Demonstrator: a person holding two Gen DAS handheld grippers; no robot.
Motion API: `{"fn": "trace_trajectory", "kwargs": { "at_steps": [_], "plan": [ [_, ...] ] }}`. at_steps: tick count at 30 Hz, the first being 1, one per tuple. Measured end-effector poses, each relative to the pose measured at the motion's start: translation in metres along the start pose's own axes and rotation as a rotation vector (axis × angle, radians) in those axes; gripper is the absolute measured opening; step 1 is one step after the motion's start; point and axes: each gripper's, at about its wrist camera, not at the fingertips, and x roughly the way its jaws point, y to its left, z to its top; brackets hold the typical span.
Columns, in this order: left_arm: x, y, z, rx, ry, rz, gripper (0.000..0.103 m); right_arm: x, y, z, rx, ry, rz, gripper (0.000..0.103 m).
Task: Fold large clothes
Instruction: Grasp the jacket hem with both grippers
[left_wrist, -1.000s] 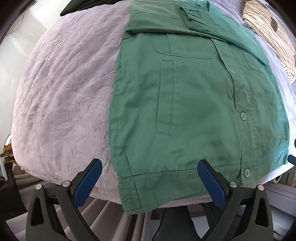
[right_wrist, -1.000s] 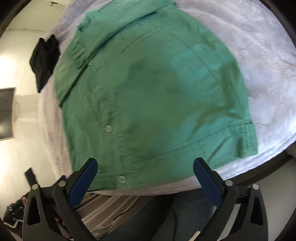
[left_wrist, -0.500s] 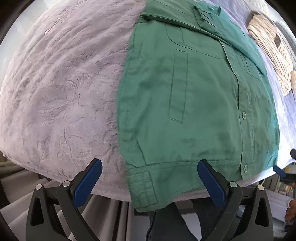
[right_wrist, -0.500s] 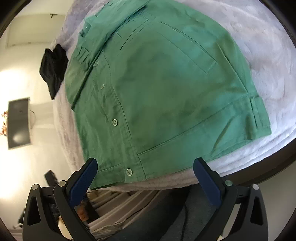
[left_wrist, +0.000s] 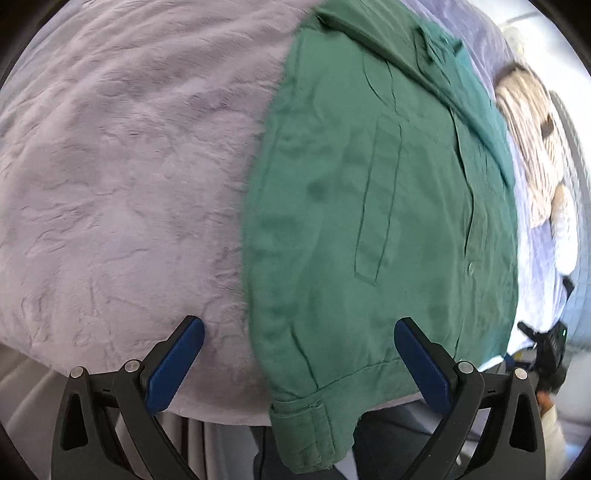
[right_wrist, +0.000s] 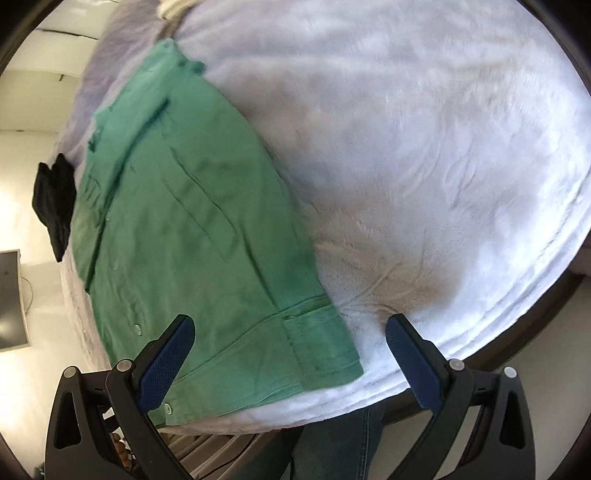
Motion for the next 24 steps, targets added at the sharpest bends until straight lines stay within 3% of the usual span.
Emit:
{"fn": "trace_trajectory", "kwargs": {
  "at_steps": [3, 8, 13, 15, 17, 18, 19, 20, 22, 24],
  "plan": [
    [0.003, -0.008, -0.004, 0.039, 0.02, -0.022, 0.103, 0.012, 0.008, -0.005, 0.006, 0.046, 0.088, 0.103],
    [0.01, -0.02, -0.012, 0.075, 0.067, -0.093, 0.103, 0.005, 0.031, -0.012, -0.022, 0.061, 0.33, 0.103],
    [0.02, -0.028, -0.018, 0.119, 0.094, -0.082, 0.103, 0.009, 0.028, -0.011, 0.005, 0.067, 0.295, 0.103],
    [0.023, -0.034, -0.018, 0.117, 0.089, -0.054, 0.093, 0.013, 0.021, -0.011, 0.034, 0.072, 0.281, 0.103],
    [0.026, -0.04, -0.018, 0.115, 0.086, -0.008, 0.052, 0.014, 0.015, -0.01, 0.059, 0.077, 0.271, 0.099],
    [0.025, -0.04, -0.018, 0.116, 0.089, -0.026, 0.041, 0.015, 0.012, -0.009, 0.073, 0.082, 0.265, 0.093],
    [0.023, -0.039, -0.017, 0.114, 0.078, -0.051, 0.022, 0.016, 0.009, -0.008, 0.09, 0.09, 0.255, 0.06],
    [0.018, -0.04, -0.016, 0.109, 0.07, -0.086, 0.018, 0.017, 0.006, -0.007, 0.105, 0.103, 0.242, 0.005],
    [0.006, -0.041, -0.012, 0.089, 0.051, -0.146, 0.014, 0.021, 0.004, -0.002, 0.132, 0.135, 0.24, 0.007],
    [-0.013, -0.042, -0.006, 0.05, 0.013, -0.227, 0.014, 0.014, 0.013, 0.003, 0.103, 0.135, 0.309, 0.007]
  ]
}}
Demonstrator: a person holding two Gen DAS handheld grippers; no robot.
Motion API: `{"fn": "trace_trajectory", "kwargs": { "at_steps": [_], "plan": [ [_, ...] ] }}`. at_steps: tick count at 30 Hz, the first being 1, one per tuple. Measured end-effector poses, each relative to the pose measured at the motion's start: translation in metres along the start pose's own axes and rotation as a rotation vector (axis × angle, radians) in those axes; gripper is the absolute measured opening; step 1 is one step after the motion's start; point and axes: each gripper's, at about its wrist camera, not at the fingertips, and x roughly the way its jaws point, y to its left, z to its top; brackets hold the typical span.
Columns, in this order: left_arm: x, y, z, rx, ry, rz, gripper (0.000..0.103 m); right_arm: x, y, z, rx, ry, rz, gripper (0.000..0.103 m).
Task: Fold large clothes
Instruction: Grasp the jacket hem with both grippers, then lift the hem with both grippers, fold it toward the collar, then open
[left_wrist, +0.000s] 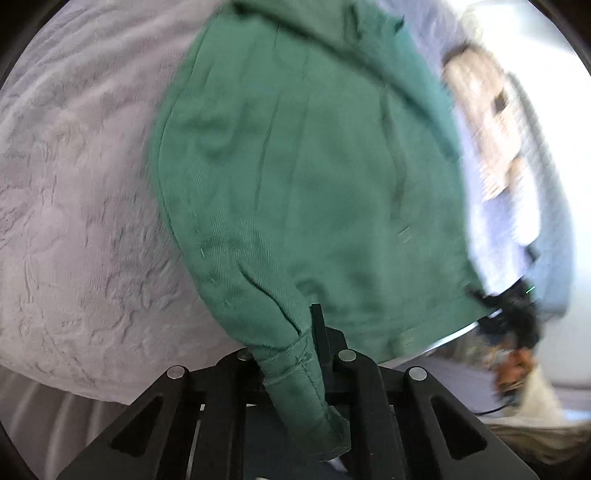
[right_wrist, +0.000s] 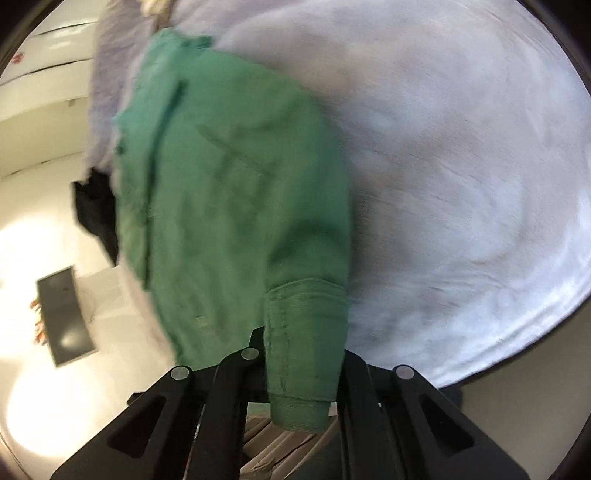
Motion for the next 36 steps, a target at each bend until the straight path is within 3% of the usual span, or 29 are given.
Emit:
{"fn": "trace_trajectory", "kwargs": {
  "at_steps": [3, 7, 10, 17, 22, 26, 31, 33, 35, 36],
  "plan": [
    [-0.026, -0.016, 0.016, -0.033, -0.076, -0.085, 0.014, -0.01, 0.017, 0.008, -0.012, 0.014, 0.123, 0.007],
    [-0.057, -0.045, 0.051, -0.049, -0.19, -0.117, 0.014, -0.021, 0.06, 0.035, -0.061, 0.033, 0.251, 0.007],
    [-0.08, -0.074, 0.086, -0.025, -0.309, -0.14, 0.014, -0.025, 0.1, 0.065, -0.121, 0.043, 0.296, 0.007],
    [-0.116, -0.095, 0.192, 0.011, -0.452, -0.129, 0.014, -0.028, 0.189, 0.152, -0.219, -0.006, 0.352, 0.007],
    [-0.1, -0.091, 0.276, 0.025, -0.47, -0.08, 0.014, -0.001, 0.232, 0.219, -0.178, -0.066, 0.34, 0.007],
    [-0.054, -0.085, 0.333, 0.037, -0.409, 0.004, 0.014, 0.041, 0.246, 0.264, -0.159, -0.081, 0.26, 0.007],
    [-0.012, -0.065, 0.357, -0.008, -0.37, 0.065, 0.014, 0.089, 0.238, 0.301, -0.1, -0.093, 0.18, 0.007],
    [-0.004, -0.057, 0.36, -0.043, -0.358, 0.099, 0.029, 0.101, 0.233, 0.306, -0.086, -0.097, 0.173, 0.009],
    [-0.01, -0.054, 0.361, -0.057, -0.393, 0.152, 0.074, 0.108, 0.23, 0.312, -0.068, -0.1, 0.17, 0.012],
    [-0.016, -0.053, 0.359, -0.056, -0.418, 0.172, 0.08, 0.109, 0.23, 0.314, -0.059, -0.098, 0.168, 0.013]
  ]
}}
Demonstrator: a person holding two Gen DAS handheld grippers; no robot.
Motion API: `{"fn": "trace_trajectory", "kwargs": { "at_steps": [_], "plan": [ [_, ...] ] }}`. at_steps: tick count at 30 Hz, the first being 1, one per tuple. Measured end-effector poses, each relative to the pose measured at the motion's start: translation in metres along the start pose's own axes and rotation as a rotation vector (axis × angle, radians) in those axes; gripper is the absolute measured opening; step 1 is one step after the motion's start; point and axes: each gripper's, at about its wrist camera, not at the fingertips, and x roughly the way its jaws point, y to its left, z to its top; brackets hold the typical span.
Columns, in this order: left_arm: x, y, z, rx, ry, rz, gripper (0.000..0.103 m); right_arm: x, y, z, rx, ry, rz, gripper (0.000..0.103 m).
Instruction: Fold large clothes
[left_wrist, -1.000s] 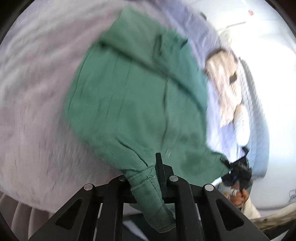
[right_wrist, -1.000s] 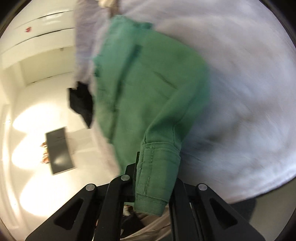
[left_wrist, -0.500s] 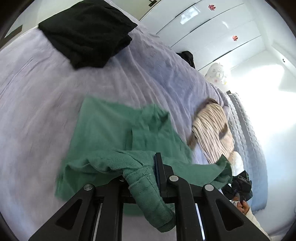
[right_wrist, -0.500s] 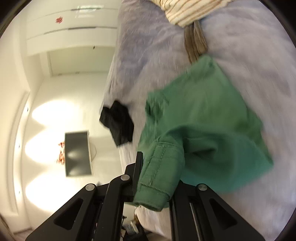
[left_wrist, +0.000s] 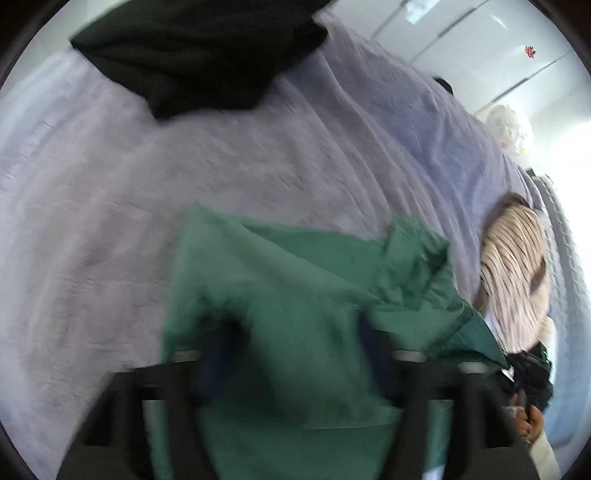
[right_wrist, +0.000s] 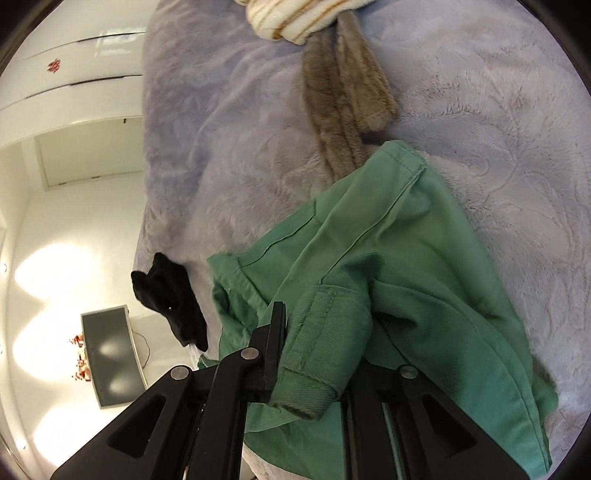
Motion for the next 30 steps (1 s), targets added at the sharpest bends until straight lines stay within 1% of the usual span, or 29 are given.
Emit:
{"fn": "trace_trajectory", "kwargs": {
  "at_steps": [1, 2, 3, 4, 5, 6, 7, 9, 10, 11, 13, 15, 17, 18, 19, 20, 21, 23, 24, 25, 26, 27, 28, 30],
  "plan": [
    [-0.009, 0.001, 0.002, 0.007, -0.032, 0.019, 0.082, 0.001, 0.001, 0.001, 0.006, 0.005, 0.001, 0.019],
    [-0.016, 0.002, 0.004, 0.011, -0.051, 0.025, 0.082, 0.0, 0.001, 0.002, 0.005, 0.005, 0.006, 0.031],
    [-0.019, 0.004, 0.006, 0.011, -0.06, 0.027, 0.082, -0.004, 0.004, 0.002, -0.004, -0.007, 0.016, 0.042],
    [-0.024, 0.006, 0.008, 0.013, -0.07, 0.033, 0.082, -0.009, 0.007, 0.003, -0.014, -0.024, 0.028, 0.07],
    [-0.028, 0.007, 0.008, 0.021, -0.078, 0.047, 0.082, -0.016, 0.011, 0.004, -0.029, -0.053, 0.049, 0.082],
    [-0.033, 0.007, 0.008, 0.033, -0.083, 0.067, 0.082, -0.024, 0.015, 0.005, -0.048, -0.083, 0.07, 0.082],
    [-0.034, 0.006, 0.007, 0.045, -0.086, 0.086, 0.082, -0.029, 0.018, 0.006, -0.063, -0.092, 0.076, 0.082],
    [-0.033, 0.005, 0.003, 0.076, -0.086, 0.116, 0.082, -0.034, 0.023, 0.006, -0.093, -0.093, 0.05, 0.08],
    [-0.032, 0.006, -0.001, 0.089, -0.082, 0.13, 0.082, -0.035, 0.024, 0.005, -0.115, -0.085, 0.015, 0.072],
    [-0.027, 0.005, -0.005, 0.099, -0.072, 0.151, 0.082, -0.035, 0.025, 0.003, -0.136, -0.075, -0.016, 0.055],
    [-0.016, 0.005, -0.014, 0.112, -0.039, 0.161, 0.082, -0.028, 0.025, -0.003, -0.181, -0.035, -0.063, 0.038],
    [-0.002, 0.009, -0.024, 0.118, -0.002, 0.189, 0.082, -0.017, 0.015, -0.011, -0.215, 0.009, -0.131, 0.036],
    [0.008, 0.016, -0.033, 0.11, 0.029, 0.209, 0.082, -0.01, 0.002, -0.015, -0.23, 0.025, -0.228, 0.036],
    [0.009, 0.019, -0.036, 0.102, 0.038, 0.214, 0.082, -0.006, -0.008, -0.016, -0.238, 0.015, -0.306, 0.036],
    [0.008, 0.025, -0.039, 0.093, 0.045, 0.216, 0.082, -0.007, -0.015, -0.015, -0.237, -0.003, -0.349, 0.032],
    [0.005, 0.027, -0.041, 0.09, 0.047, 0.215, 0.082, -0.013, -0.024, -0.014, -0.22, -0.038, -0.36, 0.032],
    [0.0, 0.032, -0.043, 0.091, 0.046, 0.213, 0.082, -0.02, -0.029, -0.013, -0.198, -0.069, -0.353, 0.032],
    [-0.013, 0.04, -0.047, 0.102, 0.044, 0.207, 0.082, -0.041, -0.039, -0.011, -0.132, -0.142, -0.329, 0.037],
    [-0.019, 0.043, -0.049, 0.105, 0.046, 0.203, 0.082, -0.05, -0.04, -0.012, -0.111, -0.163, -0.329, 0.041],
    [-0.025, 0.048, -0.051, 0.106, 0.051, 0.193, 0.082, -0.057, -0.039, -0.015, -0.113, -0.171, -0.338, 0.055],
    [-0.032, 0.054, -0.054, 0.105, 0.059, 0.175, 0.082, -0.064, -0.034, -0.021, -0.131, -0.173, -0.338, 0.064],
    [-0.038, 0.058, -0.057, 0.105, 0.067, 0.161, 0.082, -0.07, -0.028, -0.03, -0.159, -0.171, -0.317, 0.067],
    [-0.042, 0.061, -0.06, 0.105, 0.077, 0.145, 0.082, -0.074, -0.019, -0.043, -0.194, -0.155, -0.272, 0.067],
    [-0.049, 0.067, -0.068, 0.108, 0.102, 0.105, 0.082, -0.075, -0.01, -0.072, -0.232, -0.078, -0.168, 0.067]
  ]
}}
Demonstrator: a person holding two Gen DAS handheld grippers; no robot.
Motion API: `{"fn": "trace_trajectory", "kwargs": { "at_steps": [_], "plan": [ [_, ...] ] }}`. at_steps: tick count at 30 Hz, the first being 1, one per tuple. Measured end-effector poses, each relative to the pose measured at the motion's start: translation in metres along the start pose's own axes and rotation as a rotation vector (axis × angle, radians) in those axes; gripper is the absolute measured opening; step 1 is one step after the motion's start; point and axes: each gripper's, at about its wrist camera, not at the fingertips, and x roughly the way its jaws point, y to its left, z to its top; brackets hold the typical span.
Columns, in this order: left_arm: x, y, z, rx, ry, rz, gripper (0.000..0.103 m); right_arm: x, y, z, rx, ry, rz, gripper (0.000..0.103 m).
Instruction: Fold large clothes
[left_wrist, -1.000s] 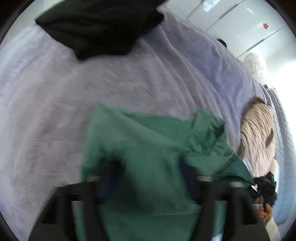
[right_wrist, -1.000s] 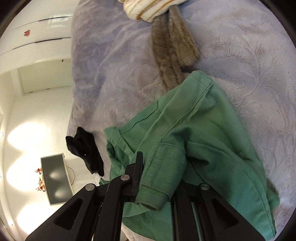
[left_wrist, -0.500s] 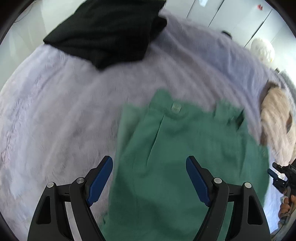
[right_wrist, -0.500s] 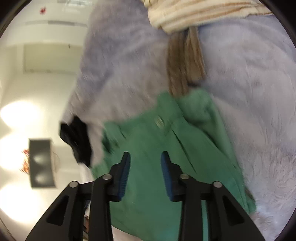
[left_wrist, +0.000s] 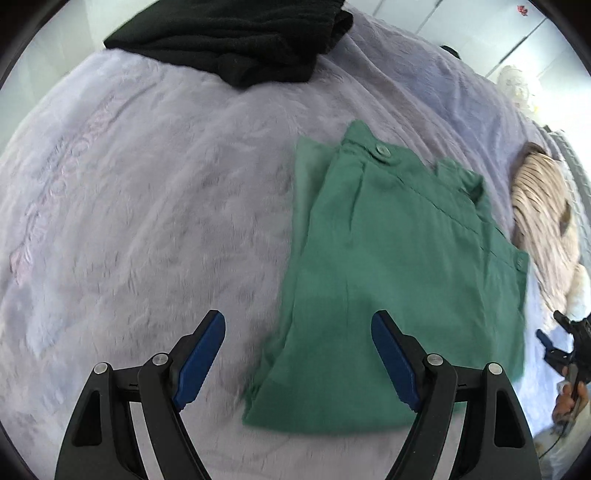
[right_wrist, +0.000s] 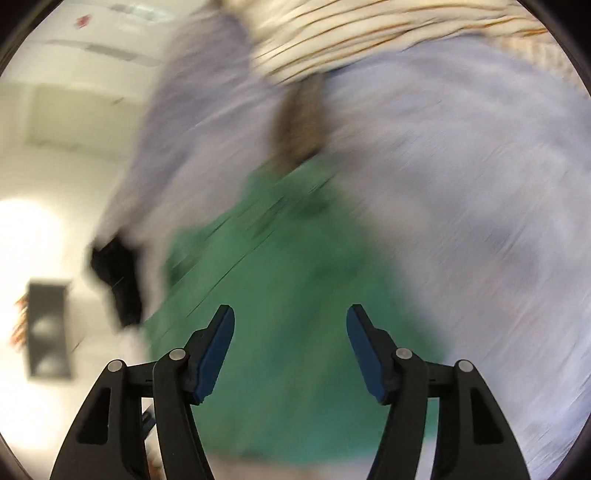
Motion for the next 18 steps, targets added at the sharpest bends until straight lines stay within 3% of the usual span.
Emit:
{"fn": "trace_trajectory", "kwargs": {
  "at_steps": [3, 6, 9, 12, 13, 14, 16, 18],
  "plan": [
    [-0.002, 0.001, -0.014, 0.022, 0.028, -0.066, 0.082, 0.014, 0.022, -0.059, -0.036, 0.161, 0.145, 0.07],
    [0.001, -0.004, -0.025, 0.052, 0.05, -0.115, 0.082, 0.055, 0.028, -0.129, 0.011, 0.328, 0.188, 0.073],
    [0.003, -0.011, -0.032, 0.086, 0.063, -0.149, 0.082, 0.088, 0.017, -0.169, 0.113, 0.362, 0.166, 0.073],
    [0.011, -0.013, -0.034, 0.099, 0.088, -0.178, 0.082, 0.1, 0.009, -0.181, 0.187, 0.3, 0.163, 0.074],
    [0.015, -0.012, -0.033, 0.098, 0.108, -0.187, 0.072, 0.1, 0.006, -0.182, 0.196, 0.268, 0.153, 0.075],
    [0.022, -0.011, -0.031, 0.097, 0.137, -0.19, 0.04, 0.101, 0.006, -0.181, 0.206, 0.244, 0.149, 0.075],
    [0.032, -0.009, -0.029, 0.089, 0.183, -0.18, 0.001, 0.108, 0.005, -0.172, 0.249, 0.209, 0.152, 0.074],
    [0.025, -0.013, -0.03, 0.126, 0.147, -0.186, 0.001, 0.109, 0.0, -0.166, 0.289, 0.188, 0.162, 0.036]
  ]
}}
